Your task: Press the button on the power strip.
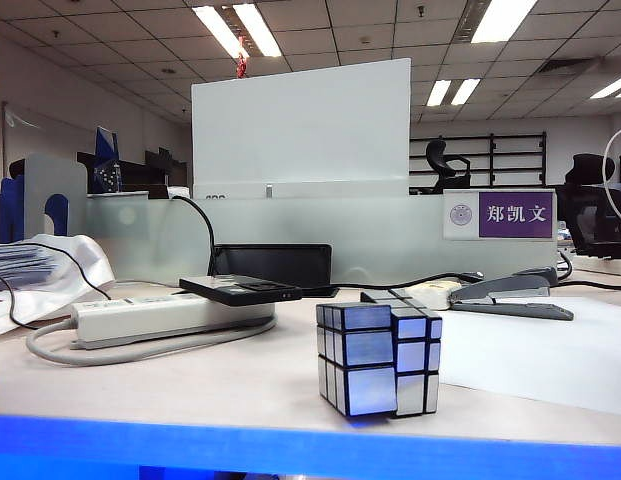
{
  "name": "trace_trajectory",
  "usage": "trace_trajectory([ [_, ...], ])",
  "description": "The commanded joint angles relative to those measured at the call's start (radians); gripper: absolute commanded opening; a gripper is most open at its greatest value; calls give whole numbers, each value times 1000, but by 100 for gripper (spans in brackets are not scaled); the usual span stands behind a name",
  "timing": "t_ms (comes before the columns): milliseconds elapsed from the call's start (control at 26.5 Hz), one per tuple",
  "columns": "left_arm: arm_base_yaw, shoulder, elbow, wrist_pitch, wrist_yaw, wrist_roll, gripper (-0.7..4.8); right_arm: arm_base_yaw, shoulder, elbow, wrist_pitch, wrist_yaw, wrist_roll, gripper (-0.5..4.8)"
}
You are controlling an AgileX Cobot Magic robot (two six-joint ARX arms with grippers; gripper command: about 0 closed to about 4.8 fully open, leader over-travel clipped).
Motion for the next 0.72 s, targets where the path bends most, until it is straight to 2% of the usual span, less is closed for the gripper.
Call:
trace_trajectory([
  [38, 0, -2, 2, 30, 6, -27, -6, 1, -2, -8, 58, -2, 45, 0],
  [226, 0, -2, 1, 36, 6, -26, -5, 1, -2, -7, 112, -3, 78, 0],
  [301, 0, -2, 2, 68, 7, -35, -5, 1, -2, -5, 116, -13, 136, 0],
  [377, 0, -2, 2, 104, 8, -90, -6, 1, -2, -4, 131, -62, 184, 0],
  [414, 0, -2, 3, 135, 10, -161, -6, 1, -2, -4, 138, -135, 188, 0],
  [452, 0, -2, 5, 142, 19, -174, -5, 1, -2, -4, 138, -180, 187, 0],
  [565, 0, -2, 5, 117, 163, -166, -5, 1, -2, -2, 131, -314, 178, 0],
  [640, 0, -2, 5, 87, 233, -160, -5, 1, -2, 18, 127, -353, 178, 0],
  [716, 0, -2, 15, 63, 236, -160, -5, 1, 0, 63, 124, -361, 170, 0],
])
